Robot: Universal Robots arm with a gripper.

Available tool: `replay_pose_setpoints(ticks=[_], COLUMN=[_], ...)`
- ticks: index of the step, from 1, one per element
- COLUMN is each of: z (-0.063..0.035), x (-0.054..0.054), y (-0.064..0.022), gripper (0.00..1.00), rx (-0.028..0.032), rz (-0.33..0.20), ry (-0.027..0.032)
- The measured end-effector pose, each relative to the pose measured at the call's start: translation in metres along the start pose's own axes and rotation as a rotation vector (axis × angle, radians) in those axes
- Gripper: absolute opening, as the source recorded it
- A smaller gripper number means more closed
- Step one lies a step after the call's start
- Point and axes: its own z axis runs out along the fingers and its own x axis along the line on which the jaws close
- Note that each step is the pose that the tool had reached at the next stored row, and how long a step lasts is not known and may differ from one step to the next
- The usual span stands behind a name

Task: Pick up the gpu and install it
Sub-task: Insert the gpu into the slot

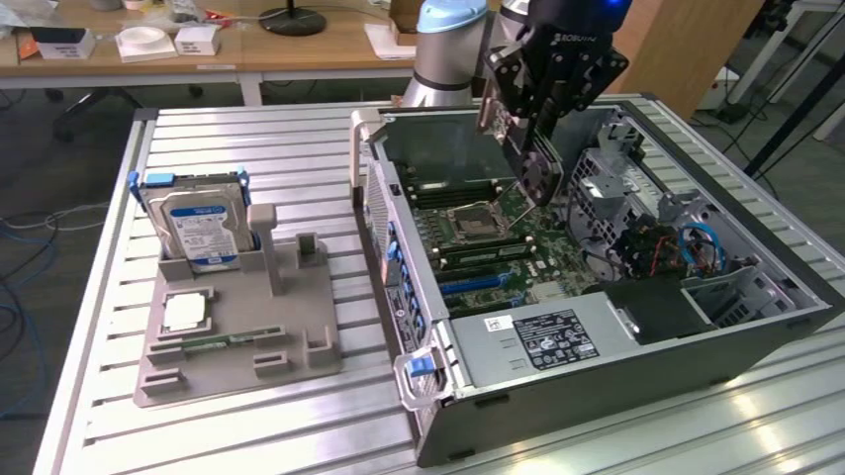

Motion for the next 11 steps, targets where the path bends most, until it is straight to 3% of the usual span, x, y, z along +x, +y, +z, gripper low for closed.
replay_pose_setpoints(ticks=[11], z=[0.0001], x=[0.0], y=[0.0], gripper=[0.26], rx=[-0.0016], rz=[-0.057], ry=[0.0025])
